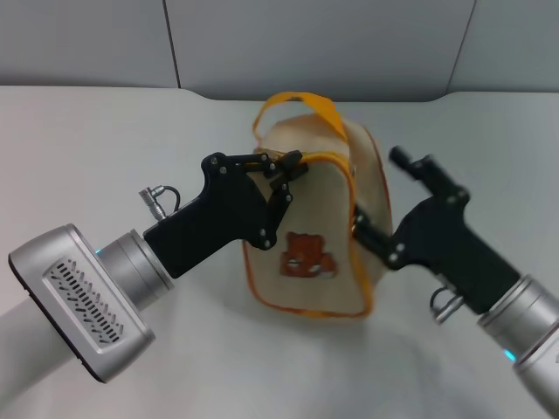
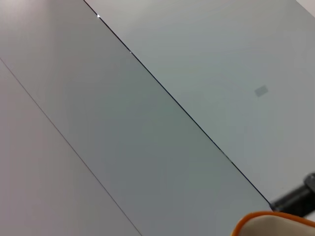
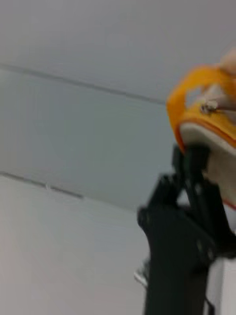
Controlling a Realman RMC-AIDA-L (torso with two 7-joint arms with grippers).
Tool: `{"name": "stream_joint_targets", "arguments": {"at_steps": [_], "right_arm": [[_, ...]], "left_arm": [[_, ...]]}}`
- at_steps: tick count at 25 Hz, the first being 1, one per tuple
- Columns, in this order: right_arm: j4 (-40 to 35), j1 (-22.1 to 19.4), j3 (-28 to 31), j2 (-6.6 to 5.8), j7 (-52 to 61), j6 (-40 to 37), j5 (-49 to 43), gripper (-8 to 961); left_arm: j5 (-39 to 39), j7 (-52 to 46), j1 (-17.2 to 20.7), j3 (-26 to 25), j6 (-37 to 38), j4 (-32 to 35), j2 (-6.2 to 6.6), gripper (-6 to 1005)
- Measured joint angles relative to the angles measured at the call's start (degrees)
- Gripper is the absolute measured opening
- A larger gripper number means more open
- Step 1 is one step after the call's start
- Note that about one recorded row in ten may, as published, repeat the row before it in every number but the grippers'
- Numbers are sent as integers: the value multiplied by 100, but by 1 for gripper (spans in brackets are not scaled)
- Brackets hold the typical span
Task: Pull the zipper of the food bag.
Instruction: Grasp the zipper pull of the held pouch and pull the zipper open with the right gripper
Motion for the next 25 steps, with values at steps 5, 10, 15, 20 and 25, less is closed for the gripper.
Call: {"name": "stream_joint_targets", "arguments": {"at_steps": [5, 10, 15, 20, 25], "right_arm": [[-49, -109, 44, 0, -21, 69, -173, 770], [-221, -285, 76, 0, -31, -358, -152, 750], [-153, -228, 80, 0, -186, -332, -150, 719], [106, -108, 226, 0, -724, -221, -135, 687], [166, -24, 325, 0, -797, -165, -145, 656]], "left_arm": [[0, 3, -3, 0, -4, -3, -1, 57], [1, 12, -4, 0, -4, -3, -1, 57], [1, 12, -4, 3, -1, -2, 0, 55], [0, 12, -8, 9, 1, -2, 0, 53], [0, 7, -18, 14, 3, -3, -1, 52]]}}
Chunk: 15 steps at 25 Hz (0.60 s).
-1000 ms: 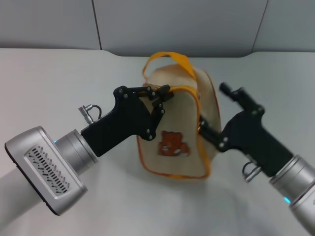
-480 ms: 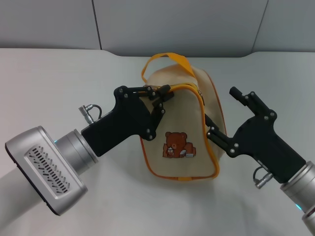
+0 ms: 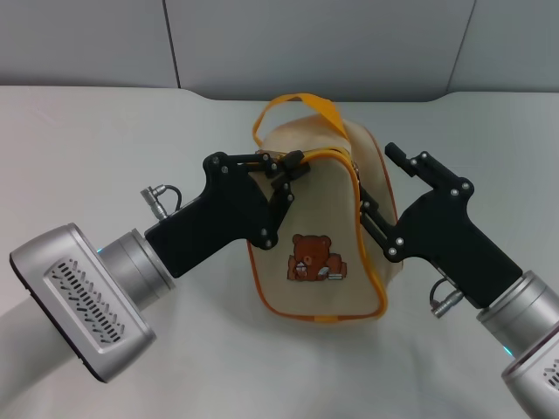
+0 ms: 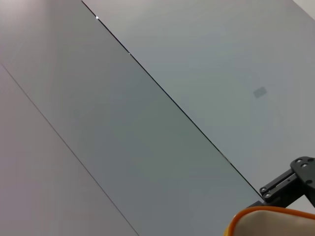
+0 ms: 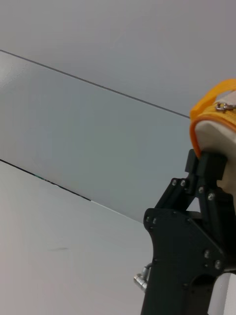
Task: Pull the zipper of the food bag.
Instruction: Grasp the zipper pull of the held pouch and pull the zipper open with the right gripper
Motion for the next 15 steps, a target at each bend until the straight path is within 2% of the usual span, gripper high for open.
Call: {"name": "stream_joint_targets", "arguments": {"at_steps": [2, 8, 15], "right_arm": [[2, 23, 1, 0, 0, 1, 0, 643], [17, 58, -18, 0, -3, 1, -22, 412], [35, 76, -23, 0, -116, 21, -166, 250]], "left_arm": [[0, 0, -1, 4, 0, 0, 0, 52], [1, -1, -3, 12, 1, 0, 0, 52], [11, -24, -3, -13, 1, 0, 0, 53]]}}
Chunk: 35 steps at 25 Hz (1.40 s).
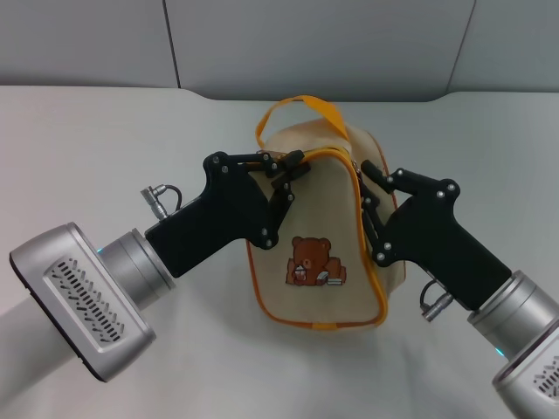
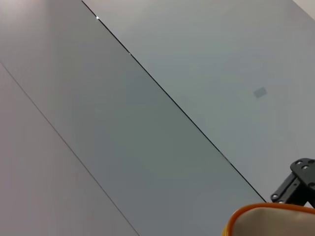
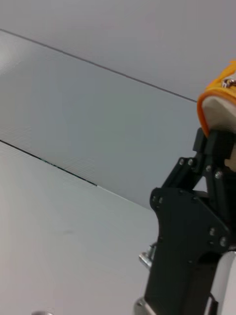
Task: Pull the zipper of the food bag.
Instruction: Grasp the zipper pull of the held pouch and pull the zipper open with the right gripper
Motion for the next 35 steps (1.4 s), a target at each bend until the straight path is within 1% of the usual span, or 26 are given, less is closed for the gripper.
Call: {"name": "stream_joint_targets", "arguments": {"at_steps": [4, 9, 12, 15, 20, 22, 24, 31, 35], "right_arm": [[39, -8, 12, 0, -178, 97, -10, 147], [74, -46, 10, 0, -197, 139, -10, 55], [101, -238, -42, 1, -223, 161, -11, 0], [103, -598, -59, 0, -255, 215, -14, -1], [-13, -1345, -65, -4, -528, 155, -179, 6], [-32, -1517, -67, -5, -636, 138, -223, 10], [-52, -1585, -67, -7, -658, 136, -230, 15], [-75, -1631, -45, -6, -673, 127, -231, 31], [-86, -1675, -46, -20, -672, -109, -217, 40]], "left_arm": [[0, -14, 0, -2, -1, 1, 0, 53], [-12, -22, 0, -6, -4, 0, 0, 53], [-14, -25, 0, -11, -6, 0, -1, 53], [-18, -26, 0, -13, -6, -4, 0, 53], [-37, -26, 0, -19, 3, -4, 0, 53], [-37, -26, 0, -19, 2, -2, 0, 53], [-37, -27, 0, -19, -1, -4, 0, 53], [-14, -26, 6, -19, 0, -9, 0, 54], [-16, -26, 32, -19, 8, -10, 0, 54]]}}
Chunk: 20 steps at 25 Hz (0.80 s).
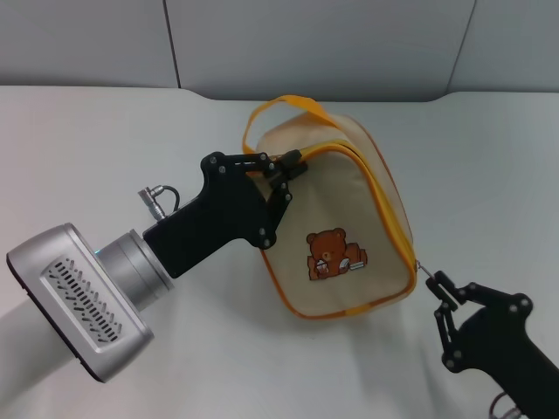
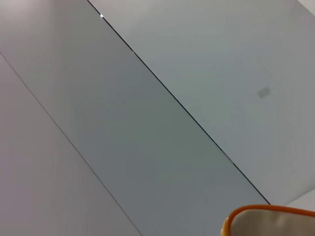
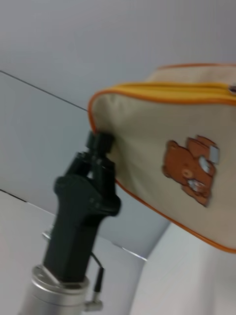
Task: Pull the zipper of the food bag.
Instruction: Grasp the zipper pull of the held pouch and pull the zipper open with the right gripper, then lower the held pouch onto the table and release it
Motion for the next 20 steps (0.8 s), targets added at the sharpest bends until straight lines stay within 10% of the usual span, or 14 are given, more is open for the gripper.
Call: {"name": "stream_joint_targets", "arguments": {"at_steps": [6, 20], "right_arm": [[-52, -251, 260, 3, 26, -611, 32, 54], [-1258, 178, 348, -33, 3317, -1510, -107, 586]], "left_arm": [[-31, -2, 110, -74, -17, -314, 0, 54], [37, -1197, 778, -936, -215, -1020, 13, 165]]}}
